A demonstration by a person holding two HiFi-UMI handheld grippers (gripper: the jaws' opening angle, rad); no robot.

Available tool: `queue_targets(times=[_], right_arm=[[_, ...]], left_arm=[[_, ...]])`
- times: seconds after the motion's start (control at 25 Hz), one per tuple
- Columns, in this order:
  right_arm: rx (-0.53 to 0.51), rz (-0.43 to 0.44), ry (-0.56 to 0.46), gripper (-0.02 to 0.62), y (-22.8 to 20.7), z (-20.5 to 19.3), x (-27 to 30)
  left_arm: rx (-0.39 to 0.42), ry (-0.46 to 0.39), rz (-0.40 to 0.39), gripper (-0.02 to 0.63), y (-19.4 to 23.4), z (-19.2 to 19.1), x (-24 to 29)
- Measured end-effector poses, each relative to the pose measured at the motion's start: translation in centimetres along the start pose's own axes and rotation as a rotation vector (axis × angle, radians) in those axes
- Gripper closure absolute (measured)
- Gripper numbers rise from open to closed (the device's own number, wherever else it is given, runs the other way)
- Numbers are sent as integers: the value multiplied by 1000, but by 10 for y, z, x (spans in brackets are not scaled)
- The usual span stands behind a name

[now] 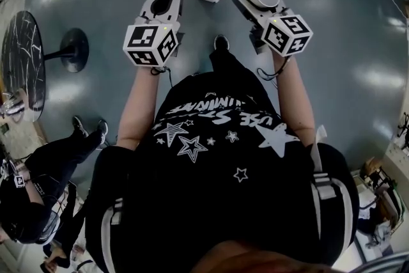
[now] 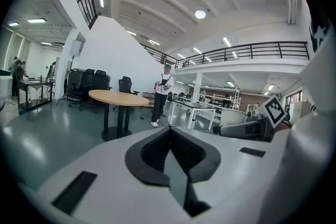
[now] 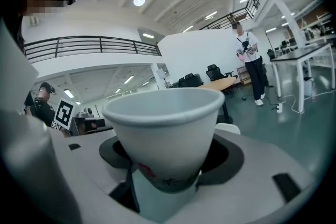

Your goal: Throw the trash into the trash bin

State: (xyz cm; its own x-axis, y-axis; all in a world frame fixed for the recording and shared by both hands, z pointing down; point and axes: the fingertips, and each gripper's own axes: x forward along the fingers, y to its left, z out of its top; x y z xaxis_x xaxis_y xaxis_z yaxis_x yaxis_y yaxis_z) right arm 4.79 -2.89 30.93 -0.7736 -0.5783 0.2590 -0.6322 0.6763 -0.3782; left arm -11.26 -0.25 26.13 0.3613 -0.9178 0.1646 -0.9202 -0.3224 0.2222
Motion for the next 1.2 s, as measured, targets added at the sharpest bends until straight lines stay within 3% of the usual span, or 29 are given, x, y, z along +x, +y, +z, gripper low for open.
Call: queue_targets(times=[0.76,1.2], right_arm=[[21,68,45,273,-99,31,21],[39,87,72,272,-110,30,45]], left_arm=[[47,20,83,595,-10,9,94],[29,28,131,595,11,8,103]])
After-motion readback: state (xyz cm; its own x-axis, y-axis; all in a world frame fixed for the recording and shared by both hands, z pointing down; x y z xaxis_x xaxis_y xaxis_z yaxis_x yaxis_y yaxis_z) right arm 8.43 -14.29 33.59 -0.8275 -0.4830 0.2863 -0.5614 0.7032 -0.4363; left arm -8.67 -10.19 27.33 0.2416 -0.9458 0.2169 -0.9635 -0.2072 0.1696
